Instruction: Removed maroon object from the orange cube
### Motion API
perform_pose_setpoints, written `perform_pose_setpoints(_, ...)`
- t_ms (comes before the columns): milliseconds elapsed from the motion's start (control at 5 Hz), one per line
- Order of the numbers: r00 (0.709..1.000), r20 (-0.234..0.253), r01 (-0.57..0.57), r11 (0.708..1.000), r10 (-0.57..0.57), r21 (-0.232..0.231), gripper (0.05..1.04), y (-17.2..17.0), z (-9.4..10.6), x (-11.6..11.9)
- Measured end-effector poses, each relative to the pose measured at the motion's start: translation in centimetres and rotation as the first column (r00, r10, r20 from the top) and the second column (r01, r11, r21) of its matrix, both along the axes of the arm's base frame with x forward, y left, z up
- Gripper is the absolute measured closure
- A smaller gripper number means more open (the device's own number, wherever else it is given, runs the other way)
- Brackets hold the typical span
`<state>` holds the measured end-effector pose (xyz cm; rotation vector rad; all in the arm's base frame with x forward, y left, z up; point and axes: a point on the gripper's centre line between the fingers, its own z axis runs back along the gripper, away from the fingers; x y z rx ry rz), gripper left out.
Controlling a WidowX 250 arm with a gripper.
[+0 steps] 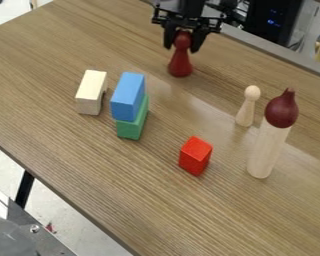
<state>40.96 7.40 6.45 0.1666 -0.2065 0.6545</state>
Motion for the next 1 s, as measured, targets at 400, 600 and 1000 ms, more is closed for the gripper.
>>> perform_pose_setpoints(400, 1.0, 0.005, -0.012, 1.0, 0.012, 0.013, 0.134, 0.3, -0.6, 0.1)
perform_pose_setpoints(600, 0.999, 0.011, -0.042, 0.999, 0.042, -0.02, 0.082, 0.9, -0.2, -0.5)
perform_pose_setpoints(1000, 0.986, 0.132, -0.082, 0.987, 0.1, -0.139, 0.084, 3.6, 5.5, -1.3)
